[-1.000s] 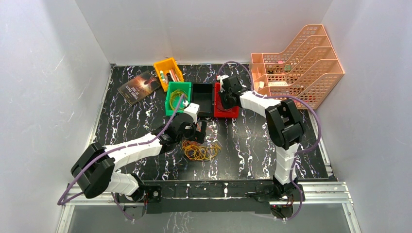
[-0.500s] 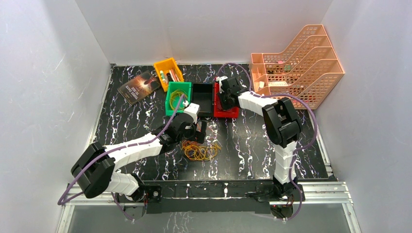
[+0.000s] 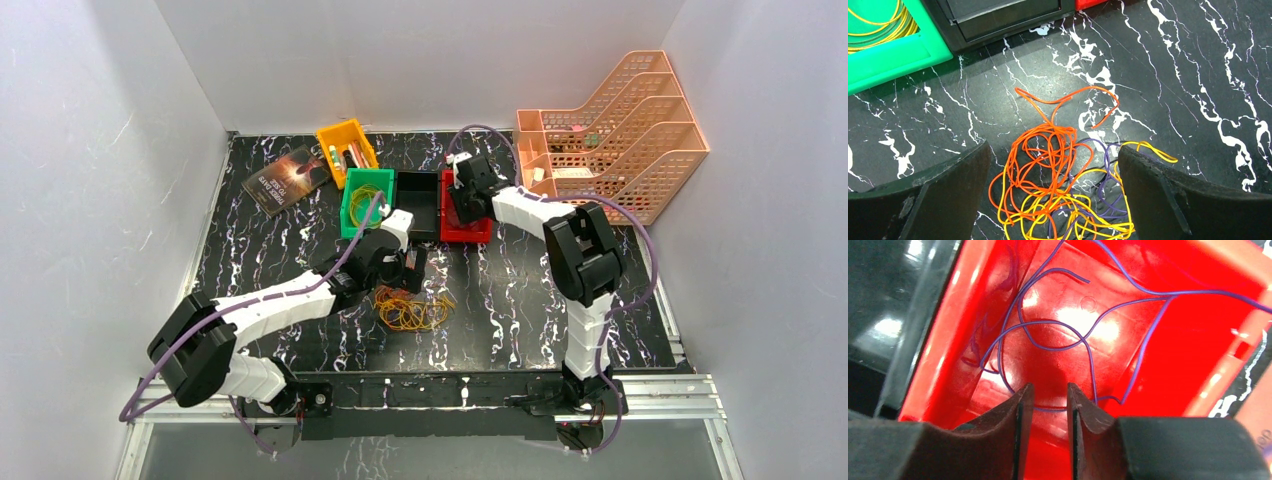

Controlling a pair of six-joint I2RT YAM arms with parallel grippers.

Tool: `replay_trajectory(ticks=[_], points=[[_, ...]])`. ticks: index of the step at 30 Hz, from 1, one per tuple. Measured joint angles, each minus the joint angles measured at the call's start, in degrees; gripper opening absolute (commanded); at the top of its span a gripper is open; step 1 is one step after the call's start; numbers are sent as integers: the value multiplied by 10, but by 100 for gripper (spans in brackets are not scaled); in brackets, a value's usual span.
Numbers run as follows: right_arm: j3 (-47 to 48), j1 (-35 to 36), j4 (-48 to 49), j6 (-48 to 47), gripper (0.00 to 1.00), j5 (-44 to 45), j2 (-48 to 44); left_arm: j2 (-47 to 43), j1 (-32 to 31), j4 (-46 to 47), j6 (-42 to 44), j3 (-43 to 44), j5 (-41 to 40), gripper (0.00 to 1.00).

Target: Untangle the cables

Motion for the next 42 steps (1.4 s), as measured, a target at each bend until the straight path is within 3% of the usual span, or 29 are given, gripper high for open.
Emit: replay_trajectory(ticks=[9,17,25,30,36,42], points=[[-39,0,7,0,70,12,-100,5,0,-1,0,2,-2,98],[-55,0,8,2,73,37,-169,5,0,-6,0,11,-13,98],[-55,0,7,20,75,60,-180,5,0,-10,0,11,-25,98],[-74,0,17,57,73,120,-187,5,0,-13,0,11,-38,98],[-89,-3,17,79,52,151,-193,5,0,-14,0,12,-40,98],[-89,-4,25,82,45,154,-193,5,0,-15,1,12,-38,98]])
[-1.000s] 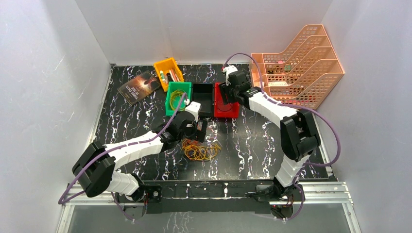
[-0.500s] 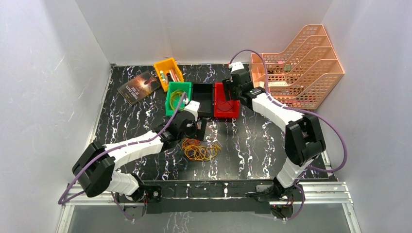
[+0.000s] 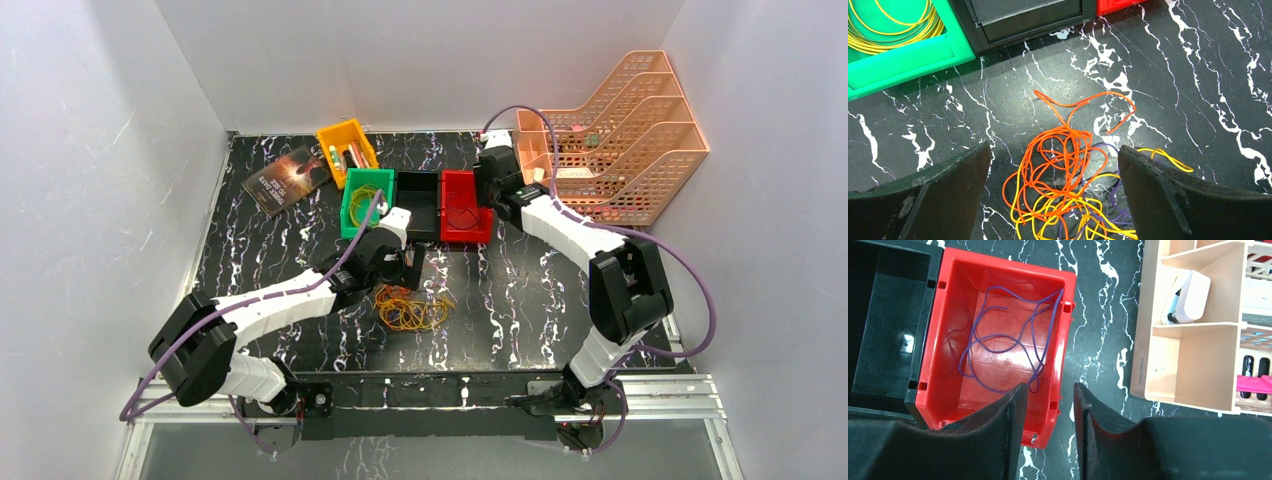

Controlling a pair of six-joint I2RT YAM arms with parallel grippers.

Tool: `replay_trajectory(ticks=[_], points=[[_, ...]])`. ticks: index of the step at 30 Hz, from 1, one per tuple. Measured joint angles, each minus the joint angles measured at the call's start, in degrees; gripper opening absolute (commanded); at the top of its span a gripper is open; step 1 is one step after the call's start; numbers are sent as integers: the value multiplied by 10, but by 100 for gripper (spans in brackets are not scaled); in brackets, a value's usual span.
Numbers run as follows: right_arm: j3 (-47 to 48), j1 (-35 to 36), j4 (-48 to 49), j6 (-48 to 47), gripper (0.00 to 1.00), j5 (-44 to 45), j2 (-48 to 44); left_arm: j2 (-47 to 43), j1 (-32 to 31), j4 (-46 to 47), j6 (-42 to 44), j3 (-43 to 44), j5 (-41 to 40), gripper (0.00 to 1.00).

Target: Untangle the cables

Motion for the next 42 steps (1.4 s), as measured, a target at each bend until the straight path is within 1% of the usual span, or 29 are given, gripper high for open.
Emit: replay_trajectory(ticks=[7,8,11,12,14,18,25,28,34,35,37,38,39,42], points=[[0,-7,18,-3,34,-2,28,0,0,0,1,0,2,98],[0,-8,22,-4,29,-4,35,0,0,0,1,0,3,98],[4,-10,28,-11,9,-15,59,0,0,0,1,0,4,99],[5,-11,28,-15,6,-17,66,0,0,0,1,0,4,98],[13,-12,34,-21,3,-28,70,0,0,-1,1,0,5,98],[21,-14,53,-53,3,-65,71,0,0,-2,2,0,5,98],[21,-13,109,-175,3,-136,70,0,0,-5,5,0,5,98],[15,-13,133,-240,0,-156,68,-1,0,-7,5,0,4,98],[-47,-13,204,-409,0,-173,35,-5,0,-12,5,0,4,98],[-51,-13,212,-430,2,-174,33,-5,0,-12,6,0,4,98],[-51,-13,221,-456,14,-174,32,-5,0,-13,6,0,4,98],[-51,-13,222,-460,22,-175,32,-5,0,-13,6,0,4,98],[-50,-13,222,-459,27,-176,31,-5,0,-13,6,0,4,99],[-50,-13,215,-424,35,-181,20,-5,0,-14,7,0,4,98]])
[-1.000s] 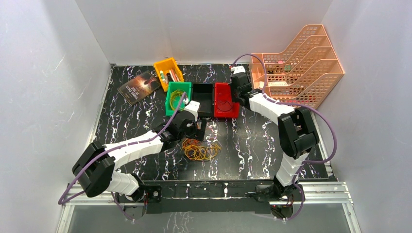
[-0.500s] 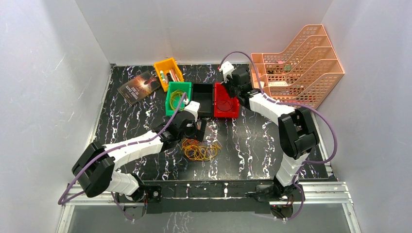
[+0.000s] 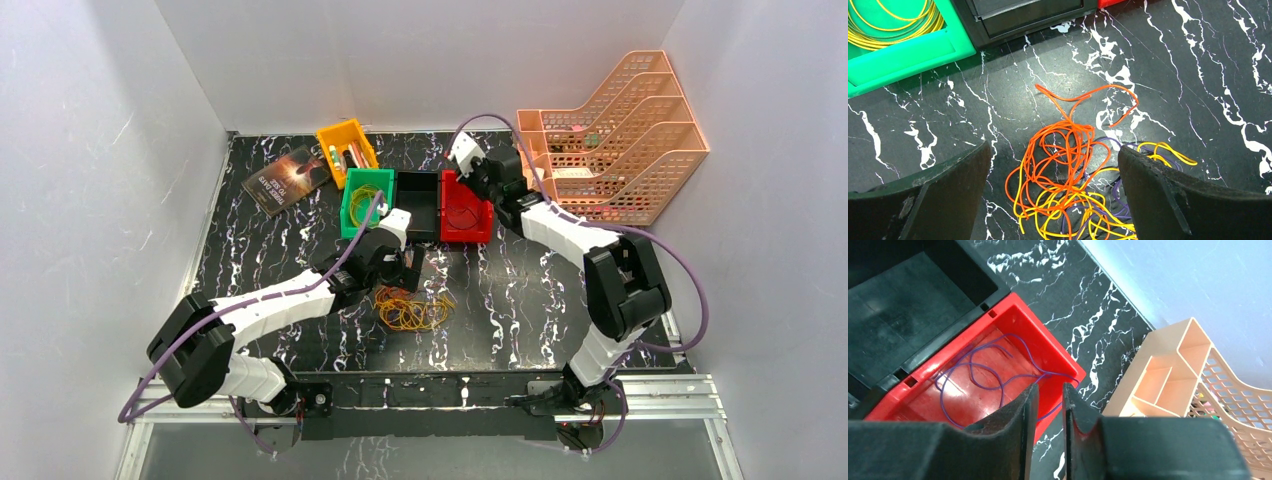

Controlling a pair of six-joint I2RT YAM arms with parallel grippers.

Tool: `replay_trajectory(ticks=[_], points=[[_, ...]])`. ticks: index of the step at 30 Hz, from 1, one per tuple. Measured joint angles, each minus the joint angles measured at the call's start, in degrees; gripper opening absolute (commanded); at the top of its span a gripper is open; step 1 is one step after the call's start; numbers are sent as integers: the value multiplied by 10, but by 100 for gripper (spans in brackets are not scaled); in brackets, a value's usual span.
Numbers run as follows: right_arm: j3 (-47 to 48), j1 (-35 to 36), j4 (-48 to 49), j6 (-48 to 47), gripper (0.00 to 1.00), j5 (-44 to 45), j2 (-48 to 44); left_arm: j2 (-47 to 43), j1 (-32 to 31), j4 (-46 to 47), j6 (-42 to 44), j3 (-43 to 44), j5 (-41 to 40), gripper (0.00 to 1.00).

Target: Untangle the cables

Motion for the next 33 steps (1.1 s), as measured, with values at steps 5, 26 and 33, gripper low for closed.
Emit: replay_trajectory(ticks=[5,26,33], points=[[14,1,-28,163,42,50,-40,0,0,-1,1,0,0,98],[118,-44,-181,536,49,128,31,0,0,-3,1,0,0,98],[132,-59,-194,538,44,84,78,0,0,-3,1,0,0,98]])
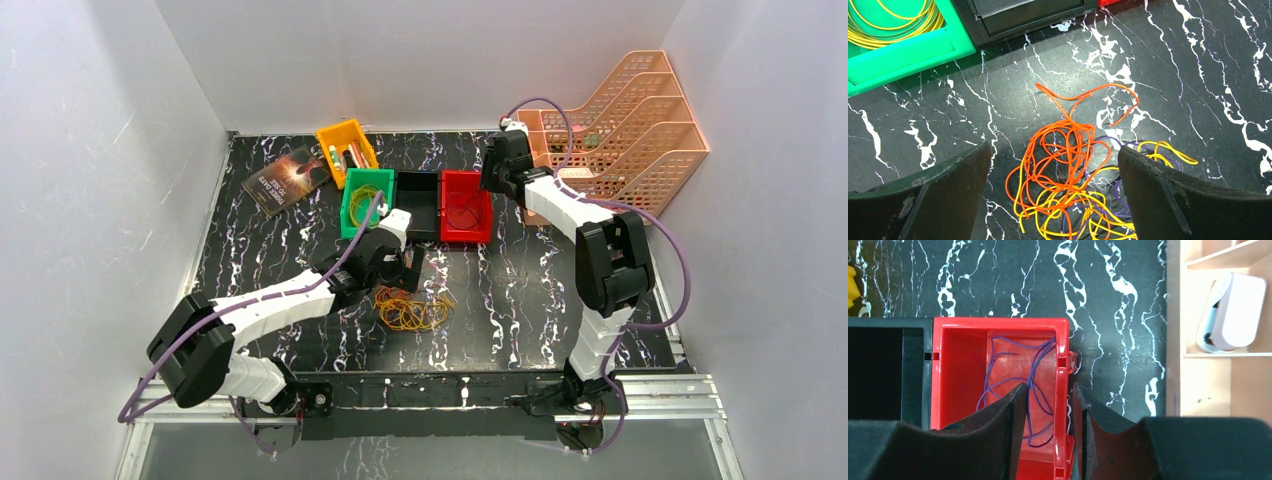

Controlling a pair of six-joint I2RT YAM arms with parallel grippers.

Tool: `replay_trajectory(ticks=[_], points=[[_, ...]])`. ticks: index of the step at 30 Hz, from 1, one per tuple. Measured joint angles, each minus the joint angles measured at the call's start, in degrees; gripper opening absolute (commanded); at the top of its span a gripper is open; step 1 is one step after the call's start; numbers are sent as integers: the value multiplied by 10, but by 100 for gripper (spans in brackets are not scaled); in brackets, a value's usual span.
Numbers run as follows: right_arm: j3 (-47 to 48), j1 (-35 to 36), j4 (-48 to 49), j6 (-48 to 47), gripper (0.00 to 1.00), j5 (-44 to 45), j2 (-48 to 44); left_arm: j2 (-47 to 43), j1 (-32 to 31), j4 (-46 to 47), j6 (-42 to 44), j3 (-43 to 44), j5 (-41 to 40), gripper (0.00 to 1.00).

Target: Untangle the cables

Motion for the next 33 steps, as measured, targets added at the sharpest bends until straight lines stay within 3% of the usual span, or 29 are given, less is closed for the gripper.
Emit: replay_trajectory(ticks=[3,8,17,28,33], points=[[3,-2,-5,0,35,-20,10,0,0,0,0,0,0,98],[4,-2,1,-8,0,-53,11,0,0,0,0,0,0,98],[-23,-2,100,-118,0,-135,2,-2,0,0,0,0,0,99],[-108,-2,237,-416,0,-280,-22,-8,0,-1,0,0,-2,98],[-150,3,242,-564,0,-333,-42,-8,0,-5,0,0,-2,98]])
